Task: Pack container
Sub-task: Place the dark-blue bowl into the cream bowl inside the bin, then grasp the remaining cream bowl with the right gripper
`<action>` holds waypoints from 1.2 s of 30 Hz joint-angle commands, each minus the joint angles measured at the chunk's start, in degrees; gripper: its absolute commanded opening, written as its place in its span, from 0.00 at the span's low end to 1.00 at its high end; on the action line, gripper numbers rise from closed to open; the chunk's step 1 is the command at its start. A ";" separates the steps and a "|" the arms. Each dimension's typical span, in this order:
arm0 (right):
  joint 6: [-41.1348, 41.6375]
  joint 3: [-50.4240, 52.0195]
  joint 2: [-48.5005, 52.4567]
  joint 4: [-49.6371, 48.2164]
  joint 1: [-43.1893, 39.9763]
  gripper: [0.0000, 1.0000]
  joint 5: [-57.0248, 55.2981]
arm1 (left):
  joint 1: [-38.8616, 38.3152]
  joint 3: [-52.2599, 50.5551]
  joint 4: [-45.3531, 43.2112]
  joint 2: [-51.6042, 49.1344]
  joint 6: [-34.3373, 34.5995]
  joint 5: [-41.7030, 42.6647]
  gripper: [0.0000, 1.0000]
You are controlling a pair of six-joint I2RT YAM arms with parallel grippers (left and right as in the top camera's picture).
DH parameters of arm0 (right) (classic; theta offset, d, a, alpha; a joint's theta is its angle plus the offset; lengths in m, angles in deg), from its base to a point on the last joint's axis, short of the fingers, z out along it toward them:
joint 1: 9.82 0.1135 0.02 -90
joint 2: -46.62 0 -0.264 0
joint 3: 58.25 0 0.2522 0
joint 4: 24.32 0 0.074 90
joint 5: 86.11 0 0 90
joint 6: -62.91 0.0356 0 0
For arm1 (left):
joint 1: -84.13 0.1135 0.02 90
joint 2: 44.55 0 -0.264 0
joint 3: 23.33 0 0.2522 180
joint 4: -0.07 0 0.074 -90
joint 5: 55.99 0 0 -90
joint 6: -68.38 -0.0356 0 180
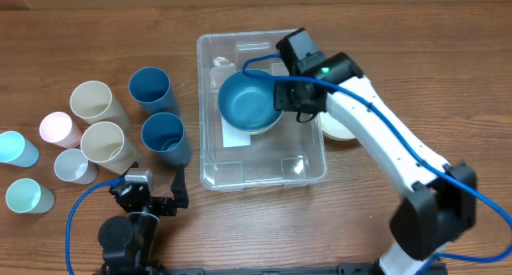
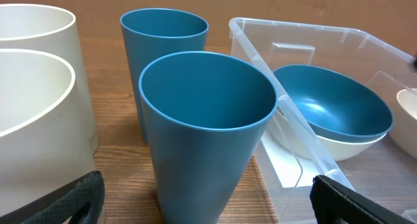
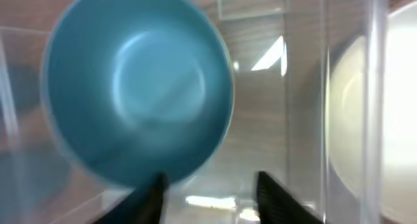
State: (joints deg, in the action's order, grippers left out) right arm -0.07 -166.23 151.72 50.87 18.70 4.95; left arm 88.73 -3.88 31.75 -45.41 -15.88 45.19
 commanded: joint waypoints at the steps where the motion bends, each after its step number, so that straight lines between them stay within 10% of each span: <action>1: -0.28 1.29 -1.62 1.92 1.49 0.12 5.75 | -0.11 -0.26 -0.35 0.59 -0.85 0.68 1.00; 21: -3.13 22.23 -1.49 -39.82 8.35 0.04 -12.00 | -0.11 -0.26 -0.35 0.59 -0.85 0.68 1.00; 29: -2.34 16.09 -23.61 -19.39 2.56 0.40 -14.53 | -0.11 -0.26 -0.35 0.59 -0.85 0.68 1.00; 36: 4.57 18.69 -22.95 -4.59 -31.56 0.48 -2.58 | -0.11 -0.26 -0.33 0.61 -0.85 0.66 1.00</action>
State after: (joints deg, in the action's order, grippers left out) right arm 3.08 -149.77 123.39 44.33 -6.26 -4.89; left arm 88.73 -3.88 31.70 -45.41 -15.88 45.19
